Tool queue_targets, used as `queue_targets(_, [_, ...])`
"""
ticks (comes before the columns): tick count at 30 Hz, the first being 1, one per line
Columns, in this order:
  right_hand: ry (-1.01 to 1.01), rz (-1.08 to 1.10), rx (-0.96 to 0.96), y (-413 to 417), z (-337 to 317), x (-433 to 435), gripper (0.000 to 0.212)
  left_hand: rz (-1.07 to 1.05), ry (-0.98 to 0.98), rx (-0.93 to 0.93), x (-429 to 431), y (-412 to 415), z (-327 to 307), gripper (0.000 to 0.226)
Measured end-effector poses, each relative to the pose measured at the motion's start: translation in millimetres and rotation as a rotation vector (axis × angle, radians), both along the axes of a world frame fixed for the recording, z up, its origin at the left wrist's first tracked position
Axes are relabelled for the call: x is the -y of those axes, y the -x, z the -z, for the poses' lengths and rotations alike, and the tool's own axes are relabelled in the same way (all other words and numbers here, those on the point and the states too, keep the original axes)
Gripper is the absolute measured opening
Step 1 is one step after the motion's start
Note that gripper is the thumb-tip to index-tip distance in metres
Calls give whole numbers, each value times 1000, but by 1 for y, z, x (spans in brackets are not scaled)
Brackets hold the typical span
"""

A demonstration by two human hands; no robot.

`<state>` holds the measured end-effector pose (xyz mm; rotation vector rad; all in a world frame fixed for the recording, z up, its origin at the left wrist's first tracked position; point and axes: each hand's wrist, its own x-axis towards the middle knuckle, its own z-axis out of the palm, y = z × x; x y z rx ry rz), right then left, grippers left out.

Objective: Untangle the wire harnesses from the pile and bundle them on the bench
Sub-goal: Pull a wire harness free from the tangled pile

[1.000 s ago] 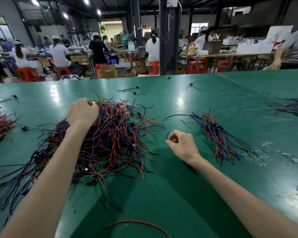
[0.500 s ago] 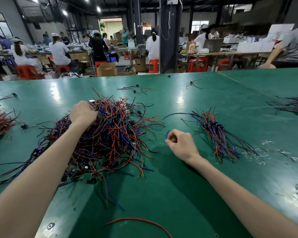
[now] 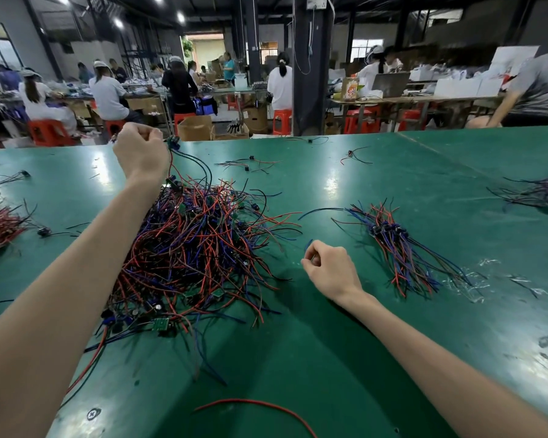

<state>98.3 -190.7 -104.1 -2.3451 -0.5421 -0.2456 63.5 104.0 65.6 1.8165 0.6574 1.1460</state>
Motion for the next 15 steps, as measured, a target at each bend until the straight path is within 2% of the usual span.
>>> queue_targets(5, [-7,12,11,1,0,-1,11,95,55,14,14,-2,-3,4])
queue_targets(9, [-16,2,13,1,0,0,10,211,248,53,22,-1,6,10])
queue_targets(12, [-22,-1,15,1,0,0,10,363,494,107,28,1,7,18])
queue_targets(15, [-29,3,16,0,2,0,11,375,504,241,35,4,2,11])
